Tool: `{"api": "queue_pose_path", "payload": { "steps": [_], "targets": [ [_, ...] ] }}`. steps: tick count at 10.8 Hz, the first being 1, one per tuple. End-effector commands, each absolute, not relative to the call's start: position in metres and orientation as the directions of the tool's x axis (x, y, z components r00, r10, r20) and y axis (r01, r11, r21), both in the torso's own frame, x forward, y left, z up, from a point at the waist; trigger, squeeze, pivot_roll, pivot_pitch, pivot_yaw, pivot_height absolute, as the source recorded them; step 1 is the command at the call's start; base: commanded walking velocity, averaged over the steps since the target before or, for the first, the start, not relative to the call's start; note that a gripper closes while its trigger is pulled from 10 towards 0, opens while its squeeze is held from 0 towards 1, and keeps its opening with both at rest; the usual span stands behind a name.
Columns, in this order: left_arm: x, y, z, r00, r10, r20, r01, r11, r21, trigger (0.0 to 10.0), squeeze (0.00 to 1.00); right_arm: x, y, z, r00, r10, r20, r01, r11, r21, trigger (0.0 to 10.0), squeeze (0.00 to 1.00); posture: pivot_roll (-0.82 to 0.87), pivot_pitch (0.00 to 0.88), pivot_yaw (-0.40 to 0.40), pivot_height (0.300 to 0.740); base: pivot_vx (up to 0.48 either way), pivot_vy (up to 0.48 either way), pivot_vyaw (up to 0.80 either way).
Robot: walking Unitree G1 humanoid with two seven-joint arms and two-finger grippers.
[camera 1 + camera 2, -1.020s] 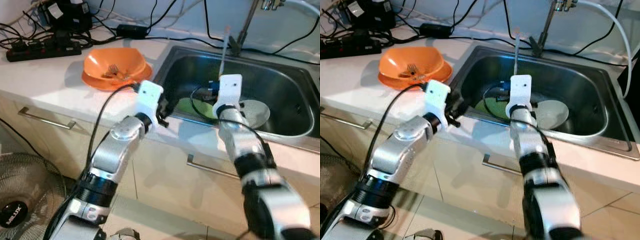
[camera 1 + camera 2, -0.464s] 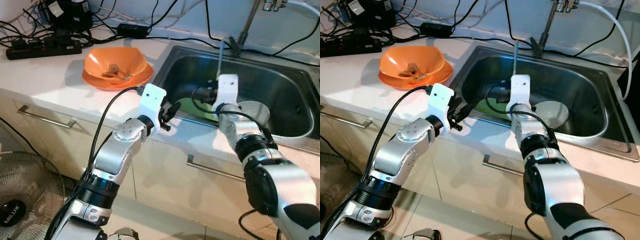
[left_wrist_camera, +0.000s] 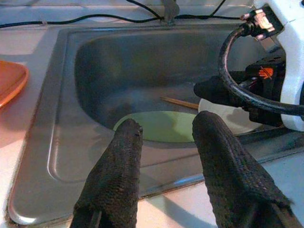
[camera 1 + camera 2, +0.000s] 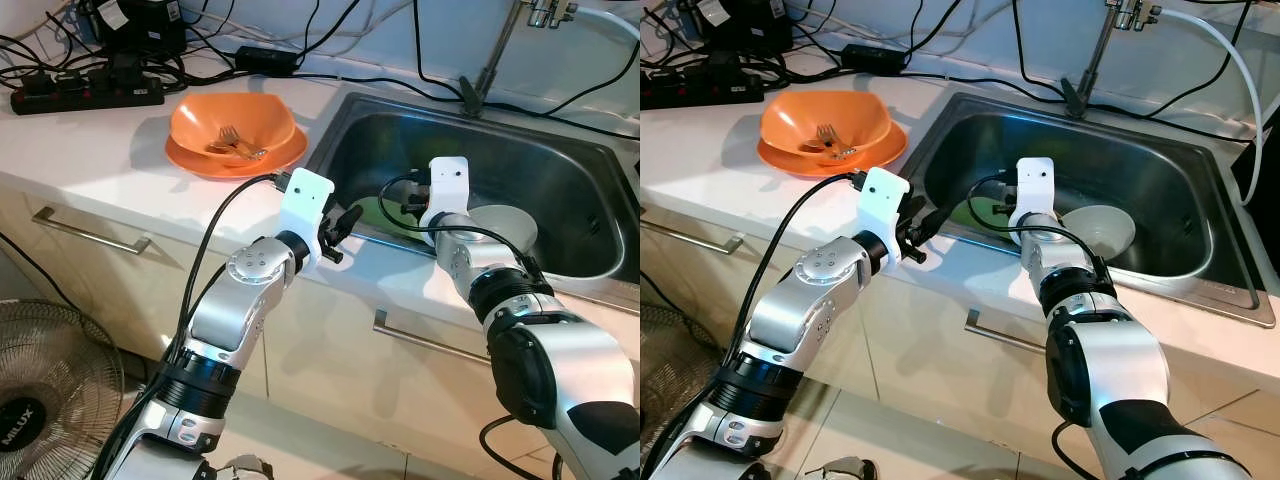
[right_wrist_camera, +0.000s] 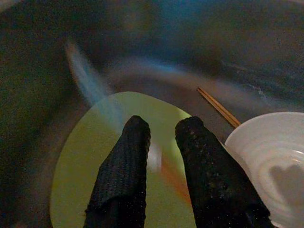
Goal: Kitchen organization
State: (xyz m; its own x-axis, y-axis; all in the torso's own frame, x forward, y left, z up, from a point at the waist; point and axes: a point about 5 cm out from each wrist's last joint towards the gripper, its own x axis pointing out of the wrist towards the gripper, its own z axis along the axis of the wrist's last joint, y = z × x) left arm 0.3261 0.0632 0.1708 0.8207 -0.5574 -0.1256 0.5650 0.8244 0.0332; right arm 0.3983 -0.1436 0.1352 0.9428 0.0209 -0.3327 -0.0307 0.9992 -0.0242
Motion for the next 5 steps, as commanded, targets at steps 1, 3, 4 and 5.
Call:
{"api": "queue_pose_path", "payload": {
  "steps": [1, 3, 4, 5],
  "targets": [
    [0.324, 0.06, 0.171, 0.813, -0.568, -0.127, 0.577, 0.816, 0.042, 10.0, 0.0, 0.402, -0.147, 0.145, 0.952, 0.021, -0.306, -0.031, 0.999, -0.025, 10.0, 0.0, 0.12, 0.007, -0.087, 0.74, 0.0, 0.0, 0.0],
    [0.324, 0.059, 0.173, 0.814, -0.569, -0.113, 0.577, 0.815, 0.052, 10.0, 0.0, 0.406, -0.146, 0.157, 0.972, 0.023, -0.232, -0.034, 0.999, -0.042, 10.0, 0.0, 0.12, 0.006, -0.083, 0.74, 0.0, 0.0, 0.0],
    [0.324, 0.06, 0.175, 0.823, -0.561, -0.092, 0.567, 0.821, 0.071, 10.0, 0.0, 0.41, -0.147, 0.171, 0.988, 0.024, -0.153, -0.031, 0.999, -0.044, 10.0, 0.0, 0.11, 0.006, -0.08, 0.74, 0.0, 0.0, 0.0],
    [0.326, 0.061, 0.178, 0.839, -0.541, -0.057, 0.545, 0.833, 0.095, 10.0, 0.0, 0.411, -0.148, 0.18, 0.996, 0.02, -0.091, -0.024, 0.999, -0.044, 10.0, 0.0, 0.11, 0.005, -0.08, 0.74, 0.0, 0.0, 0.0]
  ]
}}
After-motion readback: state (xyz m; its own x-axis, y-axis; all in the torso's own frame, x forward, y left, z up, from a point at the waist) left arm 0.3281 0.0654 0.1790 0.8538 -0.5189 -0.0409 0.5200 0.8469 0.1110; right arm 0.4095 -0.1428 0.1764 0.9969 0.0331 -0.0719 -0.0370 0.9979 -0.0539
